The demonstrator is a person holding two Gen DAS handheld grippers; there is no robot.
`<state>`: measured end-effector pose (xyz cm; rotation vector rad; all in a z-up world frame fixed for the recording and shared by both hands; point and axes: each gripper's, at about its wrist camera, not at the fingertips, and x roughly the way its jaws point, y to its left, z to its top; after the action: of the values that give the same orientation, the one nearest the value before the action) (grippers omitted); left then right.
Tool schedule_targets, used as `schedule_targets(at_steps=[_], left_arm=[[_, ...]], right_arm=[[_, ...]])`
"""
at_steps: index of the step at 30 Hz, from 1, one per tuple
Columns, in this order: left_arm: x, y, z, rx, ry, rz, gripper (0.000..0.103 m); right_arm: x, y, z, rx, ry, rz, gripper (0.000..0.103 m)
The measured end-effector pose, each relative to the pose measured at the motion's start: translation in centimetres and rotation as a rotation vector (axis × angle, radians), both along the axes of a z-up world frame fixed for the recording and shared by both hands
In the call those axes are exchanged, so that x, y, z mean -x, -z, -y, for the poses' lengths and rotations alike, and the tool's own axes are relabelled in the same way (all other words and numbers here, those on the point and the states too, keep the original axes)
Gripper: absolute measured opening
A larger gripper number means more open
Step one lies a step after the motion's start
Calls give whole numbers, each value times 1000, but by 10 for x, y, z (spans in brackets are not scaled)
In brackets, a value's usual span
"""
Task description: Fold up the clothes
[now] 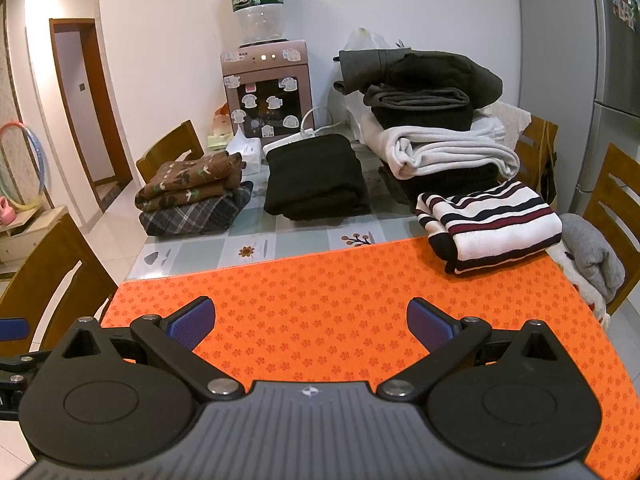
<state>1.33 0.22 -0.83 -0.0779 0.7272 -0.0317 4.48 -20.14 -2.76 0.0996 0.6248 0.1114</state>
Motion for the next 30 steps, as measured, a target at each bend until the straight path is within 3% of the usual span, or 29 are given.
schedule_targets(at_steps=[15,30], left_arm=[[-9,8,-6,17,-13,-29,103],[-37,28,-24,43,-33,-93,103]], right_arm=[[-14,5,-8,15,-19,-34,103],[-56,19,-30,59,-68,-100,103]])
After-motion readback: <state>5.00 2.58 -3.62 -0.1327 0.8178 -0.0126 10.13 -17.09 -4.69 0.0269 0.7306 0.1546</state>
